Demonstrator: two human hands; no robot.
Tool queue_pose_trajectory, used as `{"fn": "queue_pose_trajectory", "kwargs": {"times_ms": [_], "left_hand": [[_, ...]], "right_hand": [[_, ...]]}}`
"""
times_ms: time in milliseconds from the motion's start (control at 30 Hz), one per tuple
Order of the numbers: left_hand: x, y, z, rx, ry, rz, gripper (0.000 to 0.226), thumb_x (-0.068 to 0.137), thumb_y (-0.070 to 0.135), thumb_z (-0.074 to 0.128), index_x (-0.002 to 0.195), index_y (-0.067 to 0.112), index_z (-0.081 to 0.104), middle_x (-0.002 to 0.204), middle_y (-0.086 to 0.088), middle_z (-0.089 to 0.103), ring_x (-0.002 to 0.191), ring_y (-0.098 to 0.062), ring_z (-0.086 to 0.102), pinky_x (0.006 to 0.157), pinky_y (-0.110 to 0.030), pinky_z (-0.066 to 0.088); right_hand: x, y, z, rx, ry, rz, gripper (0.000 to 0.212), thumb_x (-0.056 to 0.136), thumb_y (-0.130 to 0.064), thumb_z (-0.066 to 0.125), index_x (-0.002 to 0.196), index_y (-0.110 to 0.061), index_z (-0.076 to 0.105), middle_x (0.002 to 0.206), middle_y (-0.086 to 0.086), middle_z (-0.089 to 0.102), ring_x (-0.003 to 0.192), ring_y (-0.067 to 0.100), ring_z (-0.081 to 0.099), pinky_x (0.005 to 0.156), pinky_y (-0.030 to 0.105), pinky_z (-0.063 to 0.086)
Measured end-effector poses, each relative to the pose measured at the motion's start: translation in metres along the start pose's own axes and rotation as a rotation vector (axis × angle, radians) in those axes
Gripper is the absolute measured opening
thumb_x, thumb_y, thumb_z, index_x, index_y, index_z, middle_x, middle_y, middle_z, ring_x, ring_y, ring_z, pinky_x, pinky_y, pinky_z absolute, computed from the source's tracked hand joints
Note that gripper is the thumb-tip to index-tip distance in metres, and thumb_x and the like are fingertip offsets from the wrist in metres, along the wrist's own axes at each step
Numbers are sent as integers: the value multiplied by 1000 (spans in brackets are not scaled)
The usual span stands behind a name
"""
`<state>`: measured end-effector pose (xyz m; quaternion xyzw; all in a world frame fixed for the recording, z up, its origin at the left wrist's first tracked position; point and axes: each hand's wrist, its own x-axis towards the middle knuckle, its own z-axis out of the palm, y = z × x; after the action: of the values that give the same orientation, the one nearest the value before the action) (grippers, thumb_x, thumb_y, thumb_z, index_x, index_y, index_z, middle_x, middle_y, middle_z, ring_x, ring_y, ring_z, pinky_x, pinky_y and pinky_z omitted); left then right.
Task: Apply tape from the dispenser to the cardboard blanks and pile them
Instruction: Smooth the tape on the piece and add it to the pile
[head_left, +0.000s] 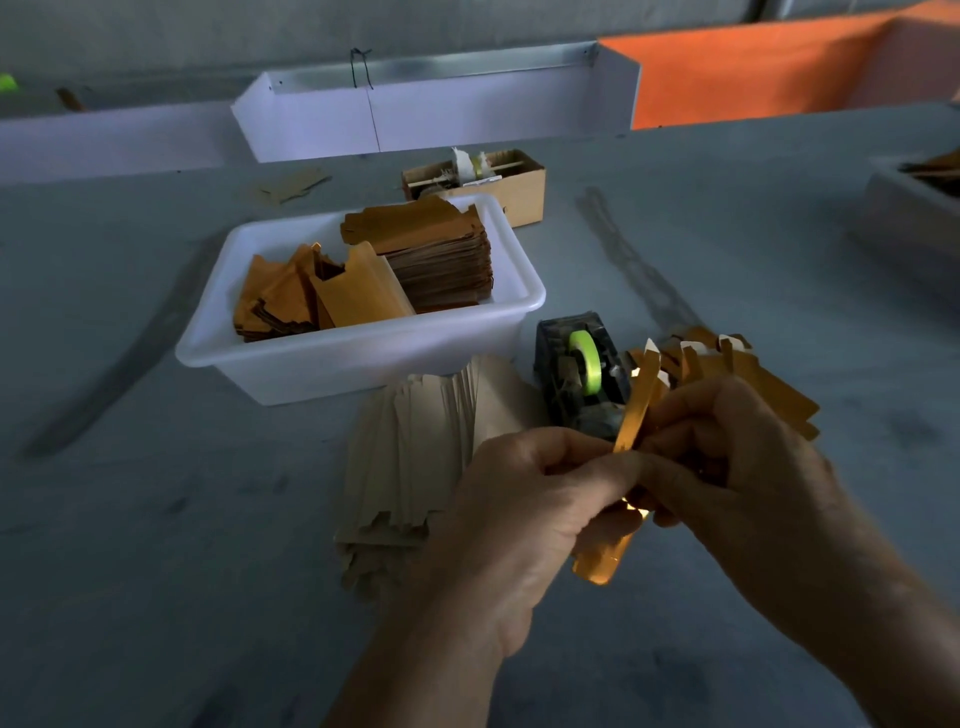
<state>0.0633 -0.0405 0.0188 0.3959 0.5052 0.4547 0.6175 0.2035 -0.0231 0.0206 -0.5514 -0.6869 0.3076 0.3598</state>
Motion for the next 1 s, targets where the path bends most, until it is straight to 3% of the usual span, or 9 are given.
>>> {"fn": "queue_pose_trajectory", "kwargs": {"times_ms": [267,400,567,633,700,767,833,900,1000], "left_hand": [[-1,-10,8,96,171,79,22,91,8,59,74,15,70,70,-3,72,68,-15,72,60,-20,56],[-3,-15,16,244,284,180,26,89,12,61,66,24,67,63,6,70,65,-13,71,61,-27,58],[-6,-17,12,242,320,165,17,88,14,62,74,21,67,70,4,73,68,-12,71,62,-27,58],[-7,-14,9,160,289,134,13,88,14,64,77,21,67,72,3,73,67,-12,72,59,-23,57],[-8,-12,8,143,262,113,10,88,16,65,80,21,68,74,6,74,66,-9,72,56,-18,54],[-7,-13,9,115,245,87,9,89,15,64,81,20,68,75,4,74,66,-9,72,54,-16,53],[-6,-14,9,48,222,40,8,89,14,64,82,16,67,76,-2,73,67,-15,72,55,-21,55],[-6,-13,6,51,185,-9,3,89,14,64,87,15,66,79,-4,73,71,-14,72,55,-21,54],[-5,-15,0,199,180,25,6,90,16,62,86,20,64,78,1,73,72,-11,71,53,-21,52]], "right_hand": [[-1,-5,3,-175,-6,16,26,77,-24,72,86,-29,48,68,-9,65,61,0,62,51,15,46],[-2,-11,5,-320,36,15,27,79,-28,70,90,-25,46,70,-12,61,64,0,58,49,13,40],[-3,-12,2,-392,46,86,46,63,-57,66,88,-30,39,65,-13,53,58,1,52,47,19,37],[-4,-7,0,-290,59,108,51,52,-64,60,88,-32,43,66,-14,55,59,-2,54,47,12,38],[-5,-2,2,-11,13,161,50,47,-62,60,86,-32,53,69,-9,64,66,0,62,56,12,48],[-6,3,7,298,-66,252,50,49,-50,66,92,-24,62,80,-4,72,75,8,69,74,28,56],[-6,9,11,414,-77,289,43,57,-35,67,96,-19,64,82,0,73,76,16,70,79,41,55],[-5,12,12,408,-90,300,37,64,-31,64,99,-20,65,81,0,73,75,16,70,77,38,54],[1,18,7,381,-55,286,20,77,-27,63,96,-31,65,77,-5,71,68,14,69,61,27,52]]}}
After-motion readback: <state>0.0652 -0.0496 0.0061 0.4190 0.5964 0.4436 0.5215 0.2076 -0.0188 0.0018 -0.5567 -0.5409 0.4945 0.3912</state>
